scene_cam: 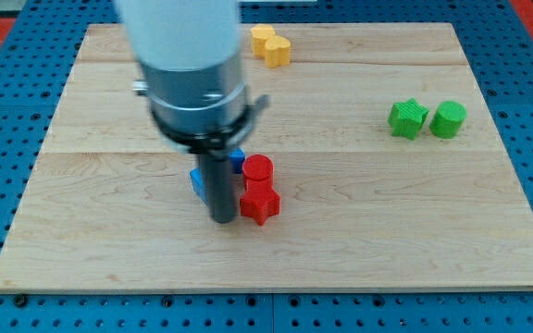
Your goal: Move the red star to the top right of the green star
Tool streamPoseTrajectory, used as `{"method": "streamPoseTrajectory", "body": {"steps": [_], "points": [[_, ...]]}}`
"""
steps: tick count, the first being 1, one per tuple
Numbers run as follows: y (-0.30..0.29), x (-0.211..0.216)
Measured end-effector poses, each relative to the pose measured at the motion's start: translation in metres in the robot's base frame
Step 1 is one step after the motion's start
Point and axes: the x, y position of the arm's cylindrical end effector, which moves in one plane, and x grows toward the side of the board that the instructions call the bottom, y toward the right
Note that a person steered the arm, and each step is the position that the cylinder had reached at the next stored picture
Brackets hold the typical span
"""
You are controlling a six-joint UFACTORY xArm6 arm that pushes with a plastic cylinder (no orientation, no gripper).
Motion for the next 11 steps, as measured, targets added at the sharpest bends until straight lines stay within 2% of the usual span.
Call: {"method": "streamPoseTrajectory", "body": {"steps": [2, 3, 5, 6, 7, 8, 9, 10, 11], "points": [[0.037, 0.012], [0.056, -0.022], [0.047, -0.134], [0.027, -0.144], [0.061, -0.141], [0.098, -0.180], [0.132, -0.240], [0.107, -0.233], [0.079, -0.196]]}}
